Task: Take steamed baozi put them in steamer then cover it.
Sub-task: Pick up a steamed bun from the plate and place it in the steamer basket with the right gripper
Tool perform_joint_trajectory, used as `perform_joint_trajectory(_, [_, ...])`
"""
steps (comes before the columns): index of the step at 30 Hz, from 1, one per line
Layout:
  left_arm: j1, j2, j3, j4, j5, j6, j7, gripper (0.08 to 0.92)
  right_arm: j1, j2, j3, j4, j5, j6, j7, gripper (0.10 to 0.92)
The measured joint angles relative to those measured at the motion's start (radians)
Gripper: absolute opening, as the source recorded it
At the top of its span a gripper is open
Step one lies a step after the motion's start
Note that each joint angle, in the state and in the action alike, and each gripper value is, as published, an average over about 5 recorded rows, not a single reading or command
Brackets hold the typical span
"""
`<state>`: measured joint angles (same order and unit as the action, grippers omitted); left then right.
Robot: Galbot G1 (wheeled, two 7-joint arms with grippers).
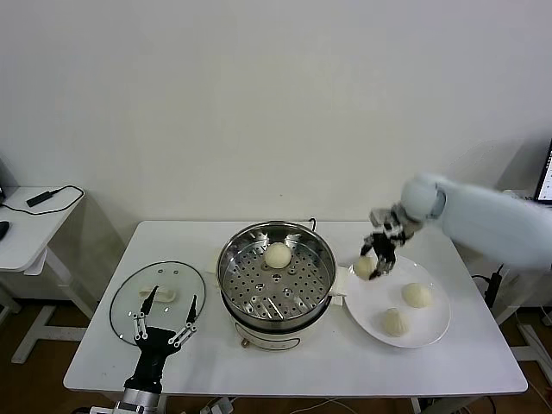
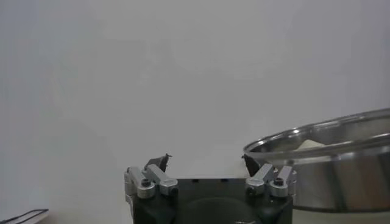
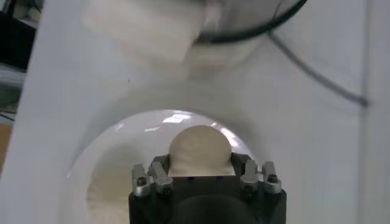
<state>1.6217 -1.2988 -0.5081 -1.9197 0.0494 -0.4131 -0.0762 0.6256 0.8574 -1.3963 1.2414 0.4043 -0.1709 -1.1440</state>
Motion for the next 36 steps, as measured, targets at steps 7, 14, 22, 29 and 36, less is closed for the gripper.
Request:
perform_joint_trajectory(7, [-0.001, 0.004, 0.006, -0.004, 0.000, 0.000, 0.000, 0.823, 0.157, 0.099, -0.057, 0.077, 0.124, -0.050, -0.017, 0.686])
perform_joint_trajectory(14, [-0.008, 0.011, 0.006, 0.002, 0.000, -0.002, 0.000, 0.823, 0.206, 0.231, -0.101, 0.100, 0.230, -0.104, 0.016, 0.679])
perform_joint_trajectory(22, [-0.015, 0.012, 0.007, 0.005, -0.004, -0.004, -0.003, 0.823, 0.185, 0.390, -0.153, 0.070, 0.301, -0.160, 0.097, 0.679])
perform_joint_trajectory(29, [-0.020, 0.014, 0.006, 0.006, -0.007, -0.005, -0.003, 0.823, 0.144, 0.490, -0.174, 0.038, 0.328, -0.195, 0.166, 0.677])
perform_joint_trajectory(36, [-0.022, 0.014, 0.005, 0.009, -0.007, -0.006, -0.004, 0.823, 0.111, 0.548, -0.191, 0.021, 0.342, -0.213, 0.213, 0.670])
